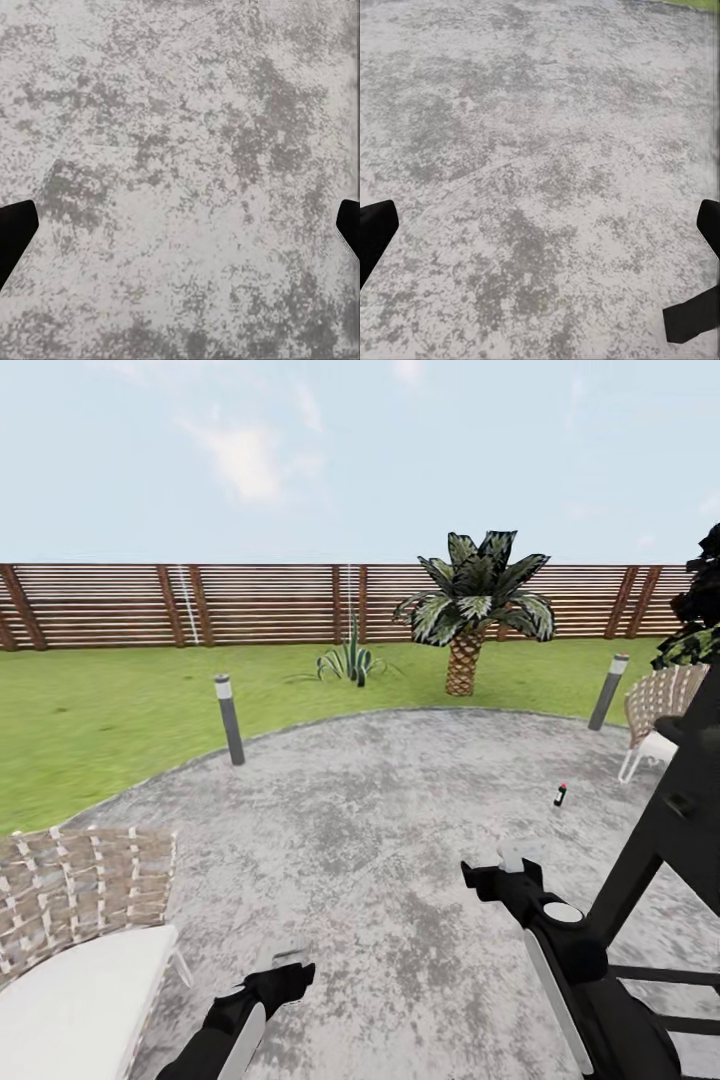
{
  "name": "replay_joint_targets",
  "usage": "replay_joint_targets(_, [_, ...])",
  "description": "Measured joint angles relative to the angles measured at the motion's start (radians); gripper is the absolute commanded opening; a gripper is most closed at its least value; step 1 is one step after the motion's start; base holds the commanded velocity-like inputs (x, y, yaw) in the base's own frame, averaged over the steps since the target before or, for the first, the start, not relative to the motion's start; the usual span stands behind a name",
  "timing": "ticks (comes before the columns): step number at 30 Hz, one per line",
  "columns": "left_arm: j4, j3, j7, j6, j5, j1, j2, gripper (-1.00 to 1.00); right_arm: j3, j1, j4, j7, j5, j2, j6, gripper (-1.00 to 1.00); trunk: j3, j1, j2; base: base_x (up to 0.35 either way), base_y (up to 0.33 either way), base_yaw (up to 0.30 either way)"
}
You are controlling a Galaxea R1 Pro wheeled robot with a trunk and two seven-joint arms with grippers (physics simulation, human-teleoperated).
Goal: Pick up the pesticide atomizer in the garden and spray insectifuge to fully cover both potted plants in the garden.
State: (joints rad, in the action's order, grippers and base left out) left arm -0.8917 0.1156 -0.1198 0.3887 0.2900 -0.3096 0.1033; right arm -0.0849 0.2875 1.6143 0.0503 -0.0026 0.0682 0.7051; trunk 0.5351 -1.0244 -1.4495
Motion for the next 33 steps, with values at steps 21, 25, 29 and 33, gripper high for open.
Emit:
replay_joint_targets(21, [0.008,-0.002,0.000,0.000,0.000,-0.001,0.000,1.00,-0.005,-0.003,0.000,0.000,0.000,0.009,0.004,1.00,0.000,0.000,0.000,0.339,0.000,-0.011])
replay_joint_targets(25, [0.008,-0.002,0.000,0.000,0.000,-0.001,0.000,1.00,-0.005,-0.003,0.000,0.001,0.000,0.007,0.004,1.00,0.000,0.000,0.000,0.339,0.000,0.000])
replay_joint_targets(29, [0.008,-0.002,0.000,0.000,0.001,-0.001,0.000,1.00,-0.006,-0.003,0.000,0.001,0.000,0.004,0.005,1.00,0.000,0.000,0.000,0.339,0.000,0.000])
replay_joint_targets(33, [0.008,-0.002,0.000,0.000,0.001,-0.001,0.001,1.00,-0.005,-0.003,0.000,0.001,0.000,0.003,0.005,1.00,0.000,0.000,0.000,0.339,0.000,0.000])
